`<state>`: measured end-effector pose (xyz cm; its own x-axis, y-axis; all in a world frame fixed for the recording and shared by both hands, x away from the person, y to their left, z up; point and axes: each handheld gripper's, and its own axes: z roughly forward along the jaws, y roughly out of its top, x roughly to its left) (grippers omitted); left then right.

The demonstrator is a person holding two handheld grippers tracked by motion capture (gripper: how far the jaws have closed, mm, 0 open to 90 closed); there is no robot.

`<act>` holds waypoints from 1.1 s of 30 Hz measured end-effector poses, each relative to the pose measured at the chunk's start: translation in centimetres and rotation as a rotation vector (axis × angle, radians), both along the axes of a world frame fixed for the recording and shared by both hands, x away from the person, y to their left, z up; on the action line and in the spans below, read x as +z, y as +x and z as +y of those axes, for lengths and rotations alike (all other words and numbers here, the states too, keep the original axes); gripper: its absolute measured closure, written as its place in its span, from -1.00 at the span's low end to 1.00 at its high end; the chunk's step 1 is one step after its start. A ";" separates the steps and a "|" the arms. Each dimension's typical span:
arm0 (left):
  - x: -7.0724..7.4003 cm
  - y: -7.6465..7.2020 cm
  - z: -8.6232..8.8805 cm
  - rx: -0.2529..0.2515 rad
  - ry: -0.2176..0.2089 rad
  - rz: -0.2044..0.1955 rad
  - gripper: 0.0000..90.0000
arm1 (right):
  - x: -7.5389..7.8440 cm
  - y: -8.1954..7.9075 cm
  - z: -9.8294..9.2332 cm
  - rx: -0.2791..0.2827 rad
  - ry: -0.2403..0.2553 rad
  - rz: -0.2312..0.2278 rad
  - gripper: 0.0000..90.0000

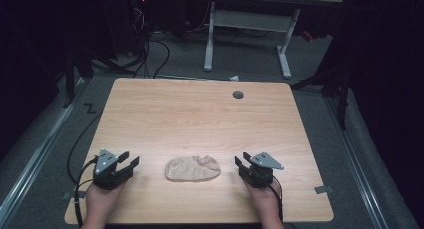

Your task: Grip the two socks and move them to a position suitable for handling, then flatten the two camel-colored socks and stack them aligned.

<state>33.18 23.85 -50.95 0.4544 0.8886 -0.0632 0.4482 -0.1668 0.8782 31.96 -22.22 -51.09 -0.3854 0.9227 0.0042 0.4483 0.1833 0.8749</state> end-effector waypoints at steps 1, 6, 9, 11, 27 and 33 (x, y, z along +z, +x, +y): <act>0.0 0.0 0.0 0.000 0.000 0.000 0.22 | 0.0 -0.2 -0.1 -0.008 -0.004 -0.005 0.37; -0.2 -0.2 0.9 0.021 0.015 0.006 0.22 | -0.3 -0.5 -0.8 -0.030 -0.006 -0.002 0.38; -0.2 -0.2 0.5 0.018 0.020 0.002 0.19 | -0.5 -0.6 -1.1 -0.033 -0.006 -0.002 0.39; -0.3 -0.2 0.2 0.012 0.037 0.001 0.18 | -0.6 -0.7 -1.3 -0.035 -0.003 0.001 0.39; -0.6 0.6 -0.4 -0.011 0.053 -0.005 0.13 | -0.9 -1.5 -2.1 -0.058 -0.016 0.014 0.38; -0.4 0.5 -0.8 -0.023 0.060 -0.012 0.12 | -0.9 -2.0 -2.5 -0.067 -0.013 0.015 0.37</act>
<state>33.67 23.08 -51.40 0.4748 0.8801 -0.0044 0.4337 -0.2296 0.8713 29.96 -24.74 -52.02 -0.3223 0.9466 -0.0031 0.4728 0.1638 0.8658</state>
